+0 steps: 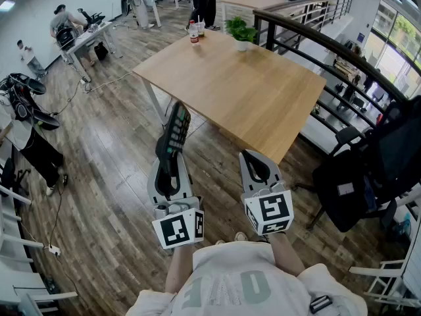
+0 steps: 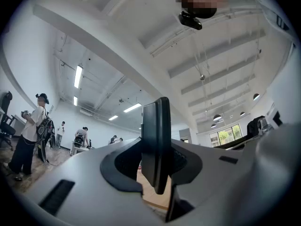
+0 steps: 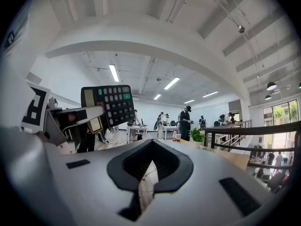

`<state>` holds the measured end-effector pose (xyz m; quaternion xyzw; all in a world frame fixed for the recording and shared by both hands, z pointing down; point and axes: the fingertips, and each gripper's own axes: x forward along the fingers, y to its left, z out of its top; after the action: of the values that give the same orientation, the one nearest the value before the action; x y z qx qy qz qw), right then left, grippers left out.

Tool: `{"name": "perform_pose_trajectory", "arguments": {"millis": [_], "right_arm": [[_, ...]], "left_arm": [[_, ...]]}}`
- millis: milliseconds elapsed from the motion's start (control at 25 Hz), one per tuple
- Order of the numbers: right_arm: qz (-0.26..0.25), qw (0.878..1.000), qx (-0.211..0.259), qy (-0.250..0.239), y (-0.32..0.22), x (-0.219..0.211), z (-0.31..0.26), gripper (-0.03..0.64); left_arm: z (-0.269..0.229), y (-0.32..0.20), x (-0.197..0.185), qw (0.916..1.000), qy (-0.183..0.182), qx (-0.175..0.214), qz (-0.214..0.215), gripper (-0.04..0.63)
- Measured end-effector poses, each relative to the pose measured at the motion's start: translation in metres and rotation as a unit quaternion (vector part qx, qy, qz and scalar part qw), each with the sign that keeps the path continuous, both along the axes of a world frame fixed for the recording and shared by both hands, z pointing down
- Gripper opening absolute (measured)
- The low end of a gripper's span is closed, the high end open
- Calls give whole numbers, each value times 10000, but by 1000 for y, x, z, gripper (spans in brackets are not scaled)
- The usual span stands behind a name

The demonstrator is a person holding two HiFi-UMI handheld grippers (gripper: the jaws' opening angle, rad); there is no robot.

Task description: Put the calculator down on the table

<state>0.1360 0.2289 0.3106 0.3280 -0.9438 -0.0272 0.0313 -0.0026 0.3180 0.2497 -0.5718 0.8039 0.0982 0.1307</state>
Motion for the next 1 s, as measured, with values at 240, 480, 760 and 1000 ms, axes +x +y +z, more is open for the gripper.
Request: {"name": "perform_pose_trajectory", "arguments": {"millis": [240, 480, 760, 1000], "right_arm": [[6, 10000, 67, 57, 5, -17, 2, 18], [81, 9999, 110, 77, 12, -22, 0, 18], [241, 9995, 214, 29, 33, -32, 5, 18], [427, 9990, -118, 110, 6, -24, 23, 18]], "left_arm": [[1, 7, -20, 10000, 47, 57, -21, 110], [0, 13, -31, 10000, 54, 53, 29, 110], [15, 31, -61, 9989, 416, 165, 151, 110], [27, 18, -77, 9985, 543, 11, 64, 110]]}}
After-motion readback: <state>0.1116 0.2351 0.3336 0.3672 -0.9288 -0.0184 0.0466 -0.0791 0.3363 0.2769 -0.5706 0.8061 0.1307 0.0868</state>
